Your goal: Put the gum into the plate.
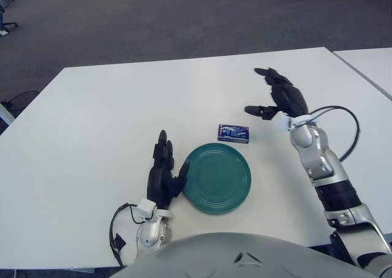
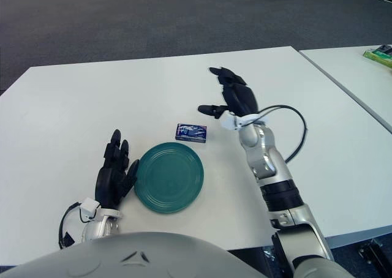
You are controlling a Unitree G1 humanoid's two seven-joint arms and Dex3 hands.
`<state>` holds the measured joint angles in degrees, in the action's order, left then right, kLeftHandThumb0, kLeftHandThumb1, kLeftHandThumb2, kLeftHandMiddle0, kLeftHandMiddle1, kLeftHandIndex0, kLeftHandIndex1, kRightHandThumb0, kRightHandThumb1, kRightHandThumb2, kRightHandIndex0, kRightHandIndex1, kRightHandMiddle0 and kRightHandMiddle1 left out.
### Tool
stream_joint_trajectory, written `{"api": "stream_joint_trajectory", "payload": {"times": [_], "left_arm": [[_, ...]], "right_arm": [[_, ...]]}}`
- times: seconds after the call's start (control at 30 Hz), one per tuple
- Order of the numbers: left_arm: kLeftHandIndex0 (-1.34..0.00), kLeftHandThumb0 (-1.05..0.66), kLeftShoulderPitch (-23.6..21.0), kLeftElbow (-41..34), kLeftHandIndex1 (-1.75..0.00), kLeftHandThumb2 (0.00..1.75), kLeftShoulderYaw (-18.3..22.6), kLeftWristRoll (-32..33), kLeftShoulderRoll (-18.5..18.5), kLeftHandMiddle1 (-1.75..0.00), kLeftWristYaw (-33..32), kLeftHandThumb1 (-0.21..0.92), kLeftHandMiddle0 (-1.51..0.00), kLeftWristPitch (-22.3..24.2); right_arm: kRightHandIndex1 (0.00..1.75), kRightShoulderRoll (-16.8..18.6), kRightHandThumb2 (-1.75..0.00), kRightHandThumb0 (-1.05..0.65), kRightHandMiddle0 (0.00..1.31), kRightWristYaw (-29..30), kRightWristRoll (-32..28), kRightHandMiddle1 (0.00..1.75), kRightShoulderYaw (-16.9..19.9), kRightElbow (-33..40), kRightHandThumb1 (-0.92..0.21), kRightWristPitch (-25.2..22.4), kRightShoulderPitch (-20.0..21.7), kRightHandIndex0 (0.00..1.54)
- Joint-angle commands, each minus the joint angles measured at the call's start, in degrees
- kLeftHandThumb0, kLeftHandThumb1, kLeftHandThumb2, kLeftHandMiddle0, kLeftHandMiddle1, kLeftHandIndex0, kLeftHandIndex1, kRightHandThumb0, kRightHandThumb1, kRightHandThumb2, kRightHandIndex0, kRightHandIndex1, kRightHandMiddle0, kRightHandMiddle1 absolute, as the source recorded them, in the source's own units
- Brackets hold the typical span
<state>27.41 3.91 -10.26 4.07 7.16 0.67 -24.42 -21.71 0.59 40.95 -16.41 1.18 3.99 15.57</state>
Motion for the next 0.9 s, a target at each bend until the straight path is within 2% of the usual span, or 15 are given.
{"api": "stream_joint_trajectory", "payload": {"times": [0.0, 0.27, 0.5, 0.87], "left_arm": [[-0.03, -0.92, -1.9, 7.4, -0.02, 0.43, 0.9, 0.8, 1.2, 0.0, 0.5, 0.92, 0.0, -0.6], [-0.03, -0.94, -2.3, 9.3, -0.04, 0.51, 1.0, 0.8, 0.9, 0.0, 0.9, 0.92, 0.0, -2.5], [-0.03, -0.95, -2.3, 9.7, -0.06, 0.54, 1.0, 0.6, 1.0, 0.0, 0.9, 0.92, 0.0, -3.3], [0.0, -0.95, -2.0, 8.9, -0.06, 0.41, 1.1, 2.2, 1.6, 0.0, 1.5, 0.92, 0.0, -2.3]], "right_arm": [[0.01, -1.7, -0.37, -0.92, 0.0, -2.5, 3.8, 0.82, -2.4, -1.3, -0.92, -0.3, 2.6, 0.28], [0.0, -2.9, -0.41, -0.88, 0.0, -7.2, 6.9, 0.78, -5.6, -1.5, -0.92, 0.5, 3.9, 0.27], [0.0, -3.4, -0.45, -0.86, 0.0, -7.7, 8.2, 0.72, -7.1, -2.7, -0.92, 1.4, 4.1, 0.25], [0.01, -3.6, -0.52, -0.83, 0.0, -5.4, 9.0, 0.67, -9.1, -6.4, -0.92, 3.6, 0.8, 0.24]]}}
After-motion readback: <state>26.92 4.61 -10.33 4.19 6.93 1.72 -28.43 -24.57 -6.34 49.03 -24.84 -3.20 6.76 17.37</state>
